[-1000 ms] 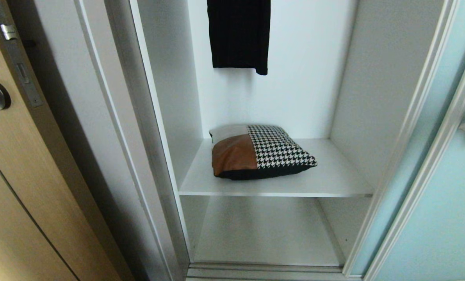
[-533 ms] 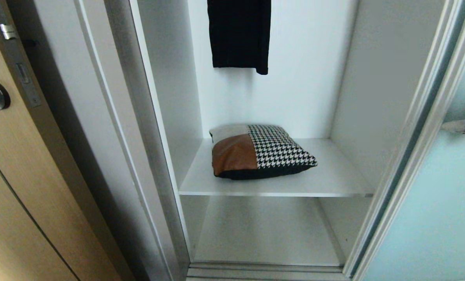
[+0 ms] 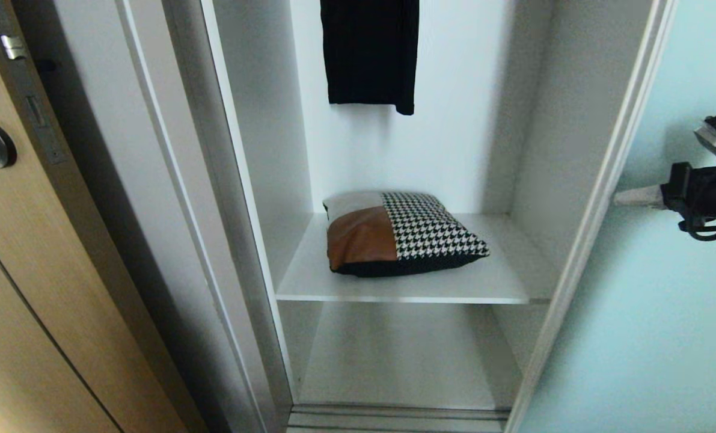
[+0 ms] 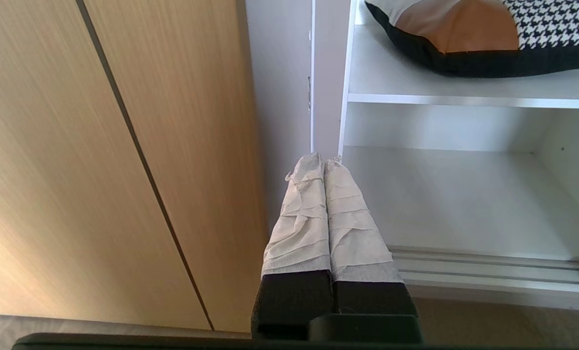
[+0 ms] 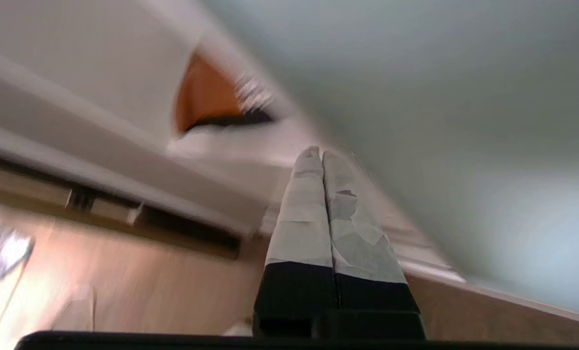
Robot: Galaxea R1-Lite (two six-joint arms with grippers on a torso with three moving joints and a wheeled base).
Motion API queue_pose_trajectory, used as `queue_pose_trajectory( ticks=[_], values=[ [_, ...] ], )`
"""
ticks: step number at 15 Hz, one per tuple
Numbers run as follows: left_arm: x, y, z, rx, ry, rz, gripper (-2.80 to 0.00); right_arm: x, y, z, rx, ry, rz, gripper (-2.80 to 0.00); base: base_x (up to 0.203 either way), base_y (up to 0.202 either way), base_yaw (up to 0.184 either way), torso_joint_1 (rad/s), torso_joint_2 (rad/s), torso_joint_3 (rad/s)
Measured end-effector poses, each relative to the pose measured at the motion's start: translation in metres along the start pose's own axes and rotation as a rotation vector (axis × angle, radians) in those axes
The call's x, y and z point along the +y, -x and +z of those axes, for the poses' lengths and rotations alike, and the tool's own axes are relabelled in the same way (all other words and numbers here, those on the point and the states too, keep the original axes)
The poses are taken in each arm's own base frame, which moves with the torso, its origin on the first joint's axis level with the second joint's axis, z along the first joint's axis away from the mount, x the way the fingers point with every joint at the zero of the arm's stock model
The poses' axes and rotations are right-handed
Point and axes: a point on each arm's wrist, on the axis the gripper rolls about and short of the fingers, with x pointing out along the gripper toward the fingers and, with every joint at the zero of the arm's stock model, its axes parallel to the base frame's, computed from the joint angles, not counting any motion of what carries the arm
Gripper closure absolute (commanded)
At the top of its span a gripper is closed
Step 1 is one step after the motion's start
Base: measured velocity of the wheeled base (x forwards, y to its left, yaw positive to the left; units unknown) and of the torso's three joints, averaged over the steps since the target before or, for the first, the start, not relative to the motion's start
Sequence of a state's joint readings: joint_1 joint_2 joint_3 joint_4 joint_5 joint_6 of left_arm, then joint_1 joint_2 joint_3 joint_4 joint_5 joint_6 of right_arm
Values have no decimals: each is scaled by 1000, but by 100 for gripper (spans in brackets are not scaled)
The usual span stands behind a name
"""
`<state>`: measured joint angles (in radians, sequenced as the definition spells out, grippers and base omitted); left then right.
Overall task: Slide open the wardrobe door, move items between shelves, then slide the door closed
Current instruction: Close the door
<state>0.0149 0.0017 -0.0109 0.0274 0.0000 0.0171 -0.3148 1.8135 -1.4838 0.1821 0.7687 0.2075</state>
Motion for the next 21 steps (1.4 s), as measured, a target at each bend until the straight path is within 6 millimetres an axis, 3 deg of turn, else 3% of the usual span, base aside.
queue_pose_trajectory(
  ticks=[5, 7, 13, 21],
  values=[
    [0, 0, 0, 0, 0, 0, 0, 60, -12, -25, 83, 86, 123, 0, 0, 0, 0, 0, 0, 0],
    [0, 0, 0, 0, 0, 0, 0, 79, -12, -29, 71, 121, 82, 0, 0, 0, 0, 0, 0, 0],
    [0, 0, 0, 0, 0, 0, 0, 102, 13, -34, -2, 169, 10, 0, 0, 0, 0, 0, 0, 0],
    [0, 0, 0, 0, 1, 0, 0, 137, -22, -41, -60, 149, -33, 0, 0, 0, 0, 0, 0, 0]
  ],
)
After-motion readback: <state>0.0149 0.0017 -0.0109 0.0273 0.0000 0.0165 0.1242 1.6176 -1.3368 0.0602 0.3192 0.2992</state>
